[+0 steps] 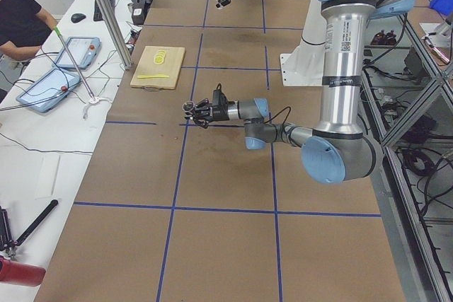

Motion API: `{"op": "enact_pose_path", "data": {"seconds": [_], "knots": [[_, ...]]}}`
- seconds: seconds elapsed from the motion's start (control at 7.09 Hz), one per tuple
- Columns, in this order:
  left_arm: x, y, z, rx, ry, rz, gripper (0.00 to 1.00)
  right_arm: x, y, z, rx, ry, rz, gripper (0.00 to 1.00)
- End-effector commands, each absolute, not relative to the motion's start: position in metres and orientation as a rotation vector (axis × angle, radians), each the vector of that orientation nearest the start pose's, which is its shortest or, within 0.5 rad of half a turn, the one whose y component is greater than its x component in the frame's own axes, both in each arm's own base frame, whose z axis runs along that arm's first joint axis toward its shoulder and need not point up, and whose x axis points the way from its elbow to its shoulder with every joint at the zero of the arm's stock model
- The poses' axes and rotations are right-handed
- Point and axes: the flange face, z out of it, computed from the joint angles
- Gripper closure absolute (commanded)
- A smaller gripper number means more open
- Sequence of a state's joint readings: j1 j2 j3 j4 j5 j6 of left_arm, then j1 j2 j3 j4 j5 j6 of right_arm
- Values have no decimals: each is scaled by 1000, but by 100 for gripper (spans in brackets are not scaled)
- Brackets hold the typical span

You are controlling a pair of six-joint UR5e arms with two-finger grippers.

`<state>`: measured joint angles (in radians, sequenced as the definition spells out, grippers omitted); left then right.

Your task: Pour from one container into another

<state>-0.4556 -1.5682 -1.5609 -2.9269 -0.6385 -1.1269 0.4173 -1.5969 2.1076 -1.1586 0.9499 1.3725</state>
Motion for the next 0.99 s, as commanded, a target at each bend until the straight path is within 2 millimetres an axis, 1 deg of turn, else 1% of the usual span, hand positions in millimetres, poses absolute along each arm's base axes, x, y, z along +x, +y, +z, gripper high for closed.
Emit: {"op": "enact_pose_path", "data": {"seconds": [0.0, 0.28, 0.42, 0.56, 0.71, 0.85], "knots": [[360, -367, 513, 1239, 776, -632, 100, -328, -358, 435, 882, -762, 532, 100], [374, -355, 519, 1262, 697, -615, 100, -325, -357, 442, 922, -735, 553, 100], [382, -347, 523, 1273, 674, -601, 100, -328, -354, 442, 934, -731, 552, 100], [389, -341, 532, 1259, 683, -599, 100, -332, -350, 443, 952, -722, 550, 100], [392, -336, 536, 1270, 677, -608, 100, -336, -345, 447, 969, -712, 548, 100], [393, -333, 536, 1282, 675, -621, 100, -338, -343, 446, 975, -713, 548, 100]]}}
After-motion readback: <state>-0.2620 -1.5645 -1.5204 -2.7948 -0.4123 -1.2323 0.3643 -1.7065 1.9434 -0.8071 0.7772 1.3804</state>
